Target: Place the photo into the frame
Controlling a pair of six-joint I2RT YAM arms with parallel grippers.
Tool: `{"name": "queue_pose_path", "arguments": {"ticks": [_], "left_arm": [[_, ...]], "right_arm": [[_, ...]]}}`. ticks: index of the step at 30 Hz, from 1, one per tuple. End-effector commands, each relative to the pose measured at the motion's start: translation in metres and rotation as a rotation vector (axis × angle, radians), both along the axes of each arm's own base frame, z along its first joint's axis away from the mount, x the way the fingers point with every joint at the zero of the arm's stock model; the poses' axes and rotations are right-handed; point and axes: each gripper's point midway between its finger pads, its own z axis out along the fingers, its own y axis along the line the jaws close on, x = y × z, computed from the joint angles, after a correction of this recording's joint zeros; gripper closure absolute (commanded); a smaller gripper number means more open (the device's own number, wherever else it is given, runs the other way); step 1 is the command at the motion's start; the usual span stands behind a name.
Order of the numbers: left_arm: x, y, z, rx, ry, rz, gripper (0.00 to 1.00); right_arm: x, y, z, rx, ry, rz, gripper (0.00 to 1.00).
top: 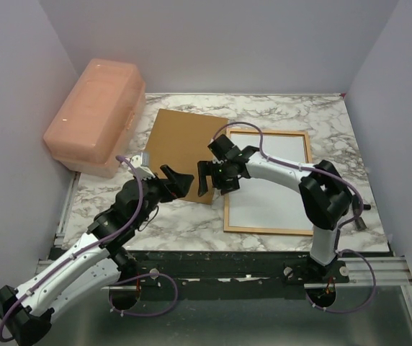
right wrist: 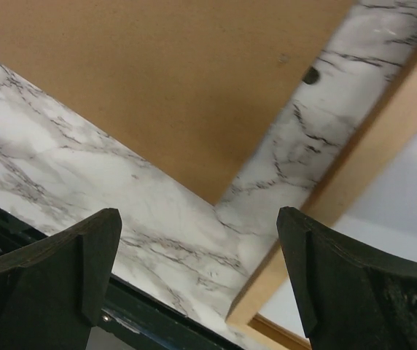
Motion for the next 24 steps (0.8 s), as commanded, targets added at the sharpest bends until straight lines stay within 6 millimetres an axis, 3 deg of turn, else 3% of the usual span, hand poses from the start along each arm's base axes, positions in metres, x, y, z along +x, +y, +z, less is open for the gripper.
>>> {"name": "queue_pose_path", "arguments": {"ticks": [1, 6, 12, 24], "left_arm": [[-0.001, 0.016, -0.007, 0.067, 0.007, 0.049, 0.08], [-0.001, 0.016, -0.006, 0.104, 0.019, 0.041, 0.06], [0.003, 0.013, -0.006, 0.158, 0.051, 0.034, 0.06], [0.015, 0.008, -0.050, 0.308, 0.224, -0.006, 0.04]], "right_arm": [[0.004, 0.028, -0.014, -0.017, -0.010, 0.013, 0.04], [0.006, 0.031, -0.039, -0.095, -0.005, -0.001, 0.04], [0.011, 0.010, -0.060, -0.210, -0.022, -0.059, 0.03], [0.016, -0.036, -0.076, -0.334, -0.031, -0.119, 0.00]]}}
